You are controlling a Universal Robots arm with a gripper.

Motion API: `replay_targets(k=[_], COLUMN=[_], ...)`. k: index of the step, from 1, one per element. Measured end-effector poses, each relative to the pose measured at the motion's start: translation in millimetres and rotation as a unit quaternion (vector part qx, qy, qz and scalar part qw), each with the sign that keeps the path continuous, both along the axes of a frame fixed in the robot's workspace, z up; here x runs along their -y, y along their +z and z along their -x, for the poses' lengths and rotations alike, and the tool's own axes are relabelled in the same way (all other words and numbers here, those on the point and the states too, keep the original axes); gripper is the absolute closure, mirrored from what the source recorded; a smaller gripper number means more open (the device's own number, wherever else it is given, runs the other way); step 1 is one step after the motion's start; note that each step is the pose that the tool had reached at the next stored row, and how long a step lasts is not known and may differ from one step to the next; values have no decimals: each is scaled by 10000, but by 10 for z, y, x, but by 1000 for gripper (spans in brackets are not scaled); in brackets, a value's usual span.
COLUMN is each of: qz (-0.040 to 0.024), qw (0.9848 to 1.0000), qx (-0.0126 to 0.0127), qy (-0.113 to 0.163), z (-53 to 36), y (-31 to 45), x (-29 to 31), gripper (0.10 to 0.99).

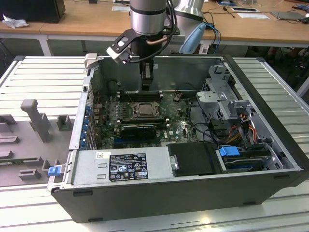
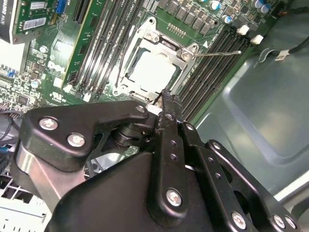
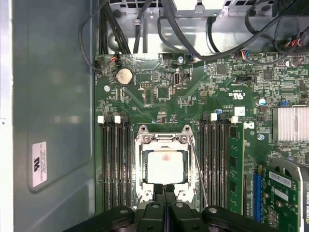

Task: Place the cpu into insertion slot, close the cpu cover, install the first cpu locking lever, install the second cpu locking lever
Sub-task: 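Install the first cpu locking lever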

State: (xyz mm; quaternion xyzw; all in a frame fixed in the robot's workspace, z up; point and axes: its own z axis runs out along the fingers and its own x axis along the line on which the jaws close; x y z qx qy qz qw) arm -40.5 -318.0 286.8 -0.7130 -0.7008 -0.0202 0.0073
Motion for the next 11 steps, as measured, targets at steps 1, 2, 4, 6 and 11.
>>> replay_targets(k=[1, 2, 4, 6, 11], qz=[0, 0, -1, -1, 0], qw=[10000, 10000, 10000, 10000, 9994], qx=[0, 0, 1, 0, 0], qy=[0, 0, 1, 38, 343], z=[0, 0, 0, 0, 0], y=[29, 41, 45, 46, 46], x=[0, 0, 0, 0, 0], gripper=[980, 980, 980, 980, 980])
